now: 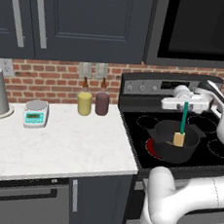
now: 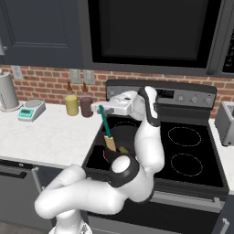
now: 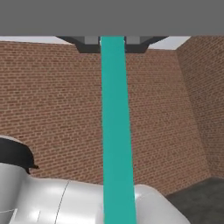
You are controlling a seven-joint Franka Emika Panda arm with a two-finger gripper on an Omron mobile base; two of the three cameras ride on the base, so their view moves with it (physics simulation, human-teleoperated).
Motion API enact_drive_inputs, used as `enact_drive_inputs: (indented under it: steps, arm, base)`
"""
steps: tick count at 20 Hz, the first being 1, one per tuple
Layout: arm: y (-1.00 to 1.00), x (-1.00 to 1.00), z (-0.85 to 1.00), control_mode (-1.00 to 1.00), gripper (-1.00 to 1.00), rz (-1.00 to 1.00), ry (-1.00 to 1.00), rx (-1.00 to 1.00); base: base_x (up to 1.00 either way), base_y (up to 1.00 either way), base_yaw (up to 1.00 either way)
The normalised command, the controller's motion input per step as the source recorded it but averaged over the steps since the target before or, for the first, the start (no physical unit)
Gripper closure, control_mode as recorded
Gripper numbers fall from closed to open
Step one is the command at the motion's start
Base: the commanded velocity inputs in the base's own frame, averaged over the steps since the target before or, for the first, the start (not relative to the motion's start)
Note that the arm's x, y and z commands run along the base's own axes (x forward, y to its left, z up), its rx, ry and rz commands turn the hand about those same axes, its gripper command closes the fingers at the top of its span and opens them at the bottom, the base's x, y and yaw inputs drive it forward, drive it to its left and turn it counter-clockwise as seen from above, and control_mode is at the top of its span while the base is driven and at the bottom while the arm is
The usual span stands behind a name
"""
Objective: Put the avocado and potato in the pot. Retrieve the spatula and lightly stir the vegetables in the pot.
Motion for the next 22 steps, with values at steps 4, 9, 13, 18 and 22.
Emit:
enact_drive_inputs:
  steps: [4,9,13,18,22]
  arm:
    - [-0.37,0.43,0.0,-1.0,1.0,0.23,-0.22,0.08]
    - [-0.45,0.34,-0.34,-1.0,1.0,0.24,-0.23,0.11]
    - [-0.44,0.01,-0.88,-1.0,1.0,0.25,-0.23,0.21]
    - [-0.37,0.0,-0.77,-1.0,1.0,0.24,-0.25,0.2]
    - [-0.23,0.04,-0.44,-1.0,1.0,0.23,-0.26,0.19]
  base:
    - [0.0,0.0,0.0]
    - [0.0,0.0,0.0]
    - [0.0,0.0,0.0]
    - [0.0,0.0,0.0]
    - [0.0,0.0,0.0]
